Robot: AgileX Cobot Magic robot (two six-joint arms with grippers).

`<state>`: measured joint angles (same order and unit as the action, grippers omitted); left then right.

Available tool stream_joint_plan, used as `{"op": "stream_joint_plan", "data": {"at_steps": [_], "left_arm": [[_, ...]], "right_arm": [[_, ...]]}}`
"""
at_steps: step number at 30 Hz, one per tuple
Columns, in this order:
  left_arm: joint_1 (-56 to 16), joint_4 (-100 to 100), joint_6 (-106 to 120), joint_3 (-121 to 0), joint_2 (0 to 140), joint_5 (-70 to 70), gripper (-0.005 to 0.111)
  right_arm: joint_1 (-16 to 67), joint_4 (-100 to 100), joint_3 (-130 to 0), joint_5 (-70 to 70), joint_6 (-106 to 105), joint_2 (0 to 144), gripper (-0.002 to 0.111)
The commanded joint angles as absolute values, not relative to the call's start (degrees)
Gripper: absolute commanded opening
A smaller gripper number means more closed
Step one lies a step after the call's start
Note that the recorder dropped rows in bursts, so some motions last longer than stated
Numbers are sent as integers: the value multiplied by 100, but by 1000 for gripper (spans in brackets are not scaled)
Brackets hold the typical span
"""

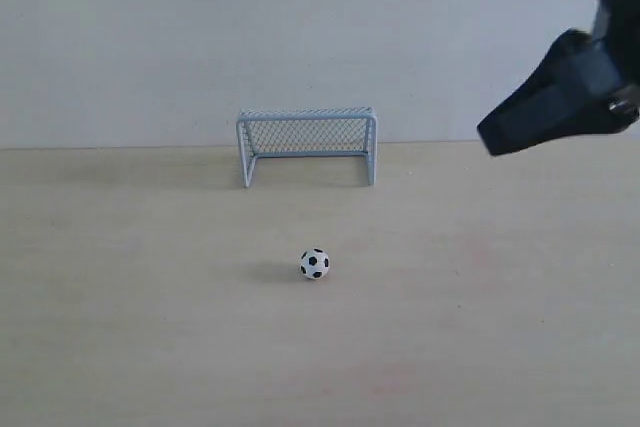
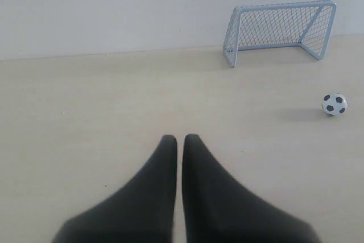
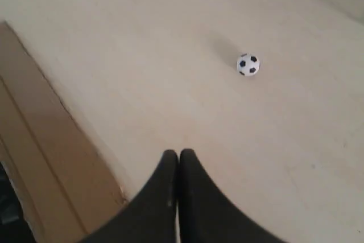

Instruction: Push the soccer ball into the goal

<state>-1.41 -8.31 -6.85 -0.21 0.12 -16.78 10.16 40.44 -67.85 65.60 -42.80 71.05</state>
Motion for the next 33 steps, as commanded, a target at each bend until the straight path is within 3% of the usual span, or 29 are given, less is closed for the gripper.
{"op": "stream_joint_plan", "data": {"at_steps": [1, 5, 9, 18, 28, 33], "left_arm": [[-125, -845, -662, 0, 0, -1680, 4], [-125, -845, -662, 0, 0, -1680, 4], [-125, -845, -662, 0, 0, -1680, 4], [-125, -845, -662, 0, 0, -1680, 4], [-125, -845, -662, 0, 0, -1680, 4], [-125, -845, -662, 0, 0, -1680, 4]], "right_arm": [[1924, 2634, -7299, 6496, -3678, 7979, 0], [3071, 1973, -8242, 6447, -4270, 8872, 0], [3436, 1923, -8267, 6378, -5770, 9535, 0], [3436, 1682, -8267, 5997, -7073, 10676, 0], [3436, 1741, -8267, 4646, -7206, 11514, 0], [3424, 1672, -8591, 4678, -7227, 11916, 0]]}}
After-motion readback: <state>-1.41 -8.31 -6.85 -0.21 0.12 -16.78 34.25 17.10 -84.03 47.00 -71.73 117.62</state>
